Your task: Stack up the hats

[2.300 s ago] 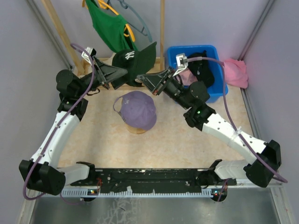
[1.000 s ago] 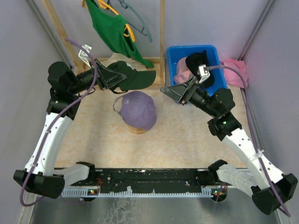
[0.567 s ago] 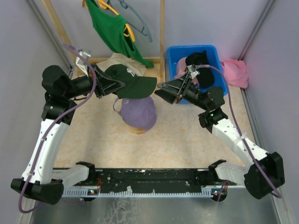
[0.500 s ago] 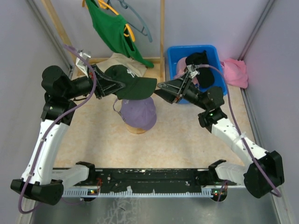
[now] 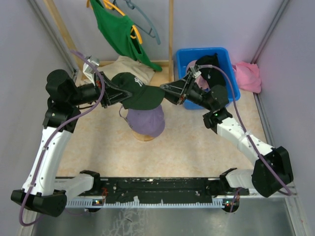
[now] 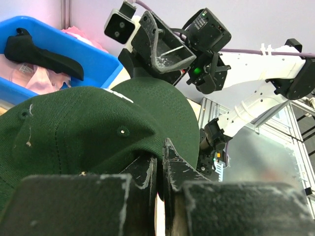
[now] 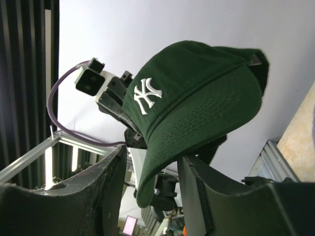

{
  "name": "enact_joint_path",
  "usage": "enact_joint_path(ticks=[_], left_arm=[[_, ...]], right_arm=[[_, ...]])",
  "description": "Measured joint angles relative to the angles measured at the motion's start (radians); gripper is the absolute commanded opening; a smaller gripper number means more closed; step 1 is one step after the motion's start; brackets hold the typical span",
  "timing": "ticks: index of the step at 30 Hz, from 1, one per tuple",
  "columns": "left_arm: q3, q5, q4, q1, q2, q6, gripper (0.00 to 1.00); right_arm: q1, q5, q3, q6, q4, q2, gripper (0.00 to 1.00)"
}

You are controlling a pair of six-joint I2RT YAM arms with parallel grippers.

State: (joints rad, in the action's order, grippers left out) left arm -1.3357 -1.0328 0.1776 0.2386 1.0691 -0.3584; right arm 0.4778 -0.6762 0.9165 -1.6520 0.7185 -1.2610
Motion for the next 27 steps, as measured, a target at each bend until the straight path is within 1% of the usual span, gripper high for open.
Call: enact_joint_path(ticks=[4, 6, 7, 9, 10, 11, 12, 13, 15, 16, 19, 20, 22, 27], left_arm=[[0.010, -0.001, 0.021, 0.000, -0.003, 0.028, 0.00], [0.014, -0.001, 0.034, 0.000, -0.006, 0.042, 0.00], [0.016, -0.001, 0.037, 0.000, -0.006, 0.047, 0.00], [0.020, -0.001, 0.047, 0.000, -0.006, 0.054, 0.00], [0.022, -0.001, 0.049, 0.000, -0.006, 0.057, 0.03], [0.022, 0.000, 0.052, 0.000, -0.006, 0.061, 0.07], [0.022, 0.002, 0.056, 0.000, -0.005, 0.065, 0.14], [0.022, 0.010, 0.061, 0.000, -0.005, 0.069, 0.27], [0.022, 0.042, 0.077, 0.000, -0.004, 0.077, 0.35], [0.021, 0.066, 0.090, 0.000, -0.004, 0.079, 0.46], [0.020, 0.172, 0.126, 0.000, -0.005, 0.079, 0.60], [0.018, 0.212, 0.139, 0.000, -0.006, 0.076, 0.63], [0.013, 0.348, 0.166, 0.000, -0.017, 0.064, 0.69], [-0.020, 0.634, 0.227, -0.005, -0.059, 0.040, 0.71]], right_arm=[[0.019, -0.002, 0.020, -0.002, 0.005, -0.017, 0.34], [0.029, -0.002, 0.021, -0.003, 0.011, -0.029, 0.28], [0.032, -0.002, 0.021, -0.003, 0.011, -0.034, 0.23], [0.041, -0.002, 0.021, -0.010, 0.010, -0.043, 0.08], [0.044, -0.002, 0.021, -0.008, 0.009, -0.045, 0.00], [0.045, -0.002, 0.021, -0.011, 0.008, -0.045, 0.00], [0.045, -0.002, 0.021, -0.013, 0.010, -0.045, 0.00], [0.045, -0.002, 0.021, -0.015, 0.014, -0.045, 0.00], [0.045, -0.001, 0.021, -0.010, 0.016, -0.045, 0.00], [0.043, -0.002, 0.021, -0.005, 0.015, -0.044, 0.00], [0.022, -0.004, 0.019, 0.002, 0.014, -0.038, 0.00], [0.010, -0.007, 0.016, 0.002, 0.015, -0.033, 0.00], [-0.019, -0.014, 0.006, 0.003, 0.019, -0.018, 0.00], [-0.110, -0.057, -0.008, 0.005, 0.014, 0.018, 0.00]])
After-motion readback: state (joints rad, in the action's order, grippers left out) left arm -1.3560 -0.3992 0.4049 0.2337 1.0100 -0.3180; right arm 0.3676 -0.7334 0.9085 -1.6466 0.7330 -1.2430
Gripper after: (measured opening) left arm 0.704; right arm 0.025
